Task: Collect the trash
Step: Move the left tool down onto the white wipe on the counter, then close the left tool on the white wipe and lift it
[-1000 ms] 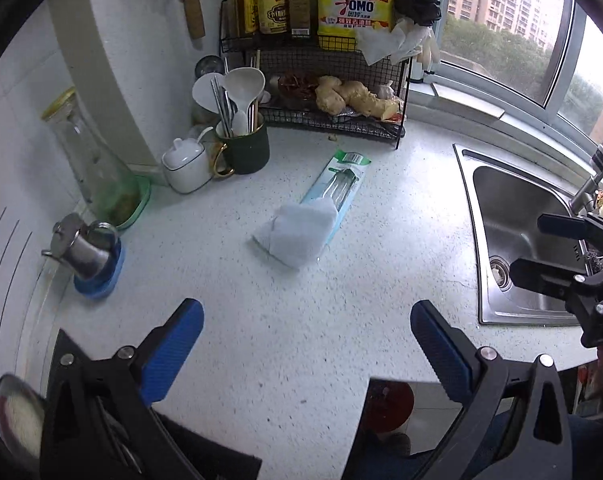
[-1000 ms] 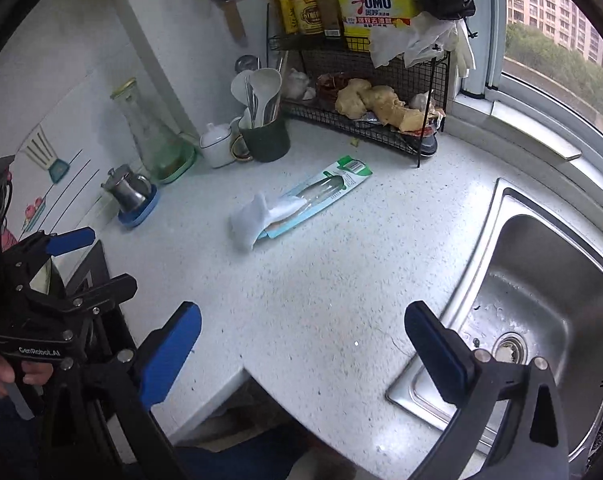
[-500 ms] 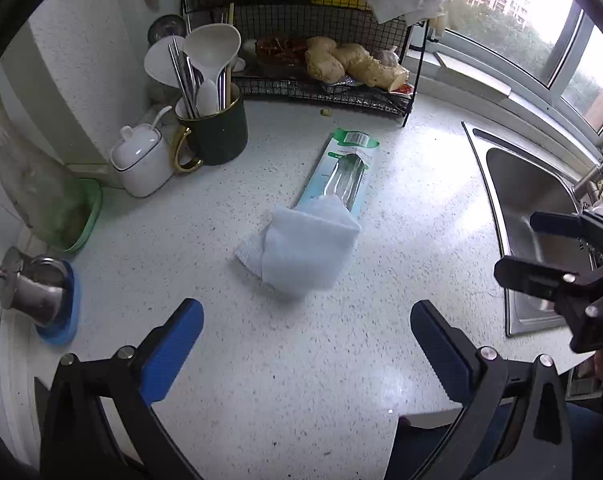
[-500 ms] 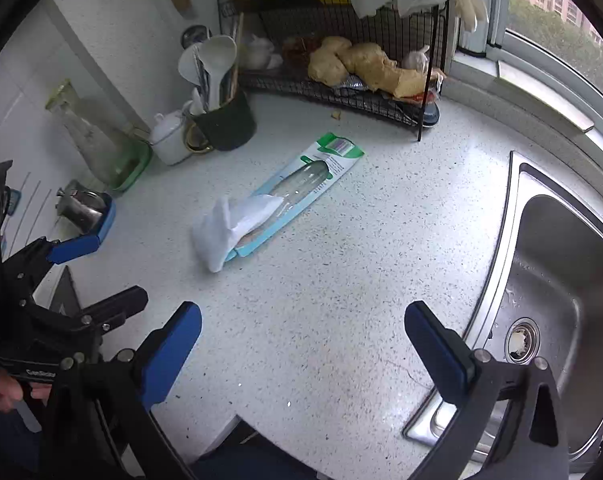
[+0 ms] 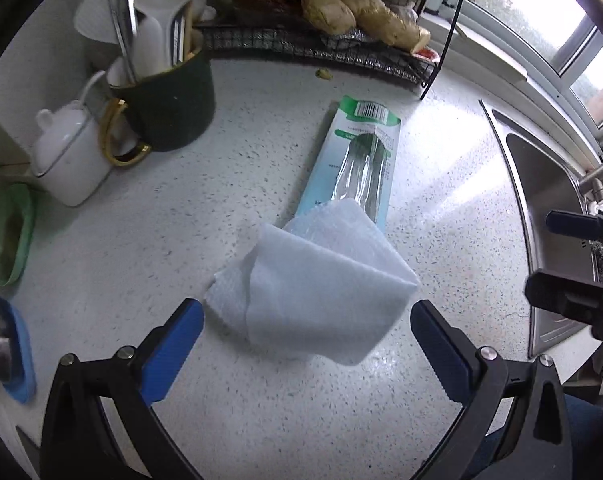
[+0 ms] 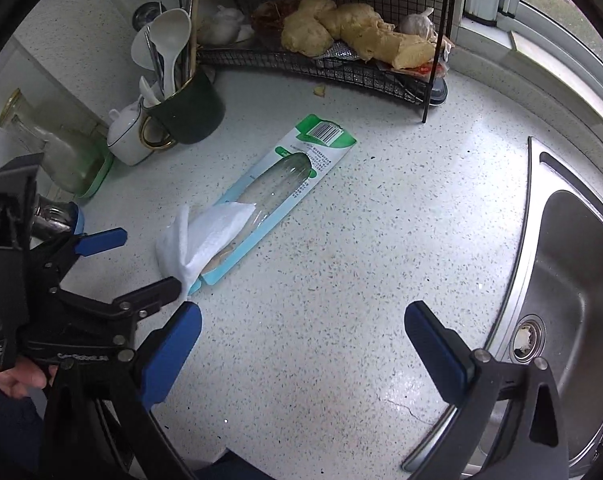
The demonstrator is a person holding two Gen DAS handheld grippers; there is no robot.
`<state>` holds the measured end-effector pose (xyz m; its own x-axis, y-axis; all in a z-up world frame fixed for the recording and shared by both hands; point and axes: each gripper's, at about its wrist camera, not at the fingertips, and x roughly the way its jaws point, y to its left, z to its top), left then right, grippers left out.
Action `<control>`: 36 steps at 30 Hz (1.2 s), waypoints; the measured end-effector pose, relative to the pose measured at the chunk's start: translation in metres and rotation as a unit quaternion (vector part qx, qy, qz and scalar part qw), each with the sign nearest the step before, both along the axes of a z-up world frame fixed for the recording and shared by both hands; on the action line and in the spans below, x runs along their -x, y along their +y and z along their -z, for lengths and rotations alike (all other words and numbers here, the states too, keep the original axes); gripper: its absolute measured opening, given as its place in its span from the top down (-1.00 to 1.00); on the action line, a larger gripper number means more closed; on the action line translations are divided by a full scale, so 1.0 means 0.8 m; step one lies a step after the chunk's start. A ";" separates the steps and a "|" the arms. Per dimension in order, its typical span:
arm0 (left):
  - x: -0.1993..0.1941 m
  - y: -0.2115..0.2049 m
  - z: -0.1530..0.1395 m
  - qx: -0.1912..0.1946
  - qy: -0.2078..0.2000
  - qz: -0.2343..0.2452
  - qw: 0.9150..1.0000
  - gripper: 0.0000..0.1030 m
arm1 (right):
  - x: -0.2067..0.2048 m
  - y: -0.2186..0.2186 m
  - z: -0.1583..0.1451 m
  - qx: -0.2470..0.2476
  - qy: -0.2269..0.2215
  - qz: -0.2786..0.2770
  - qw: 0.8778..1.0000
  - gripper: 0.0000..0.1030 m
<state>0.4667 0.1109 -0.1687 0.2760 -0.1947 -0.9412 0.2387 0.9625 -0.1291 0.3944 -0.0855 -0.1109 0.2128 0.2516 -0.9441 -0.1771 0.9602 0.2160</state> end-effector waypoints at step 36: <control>0.002 0.000 0.010 0.064 0.038 0.003 0.997 0.88 | -0.025 -0.024 0.014 0.000 0.036 0.017 0.999 -0.98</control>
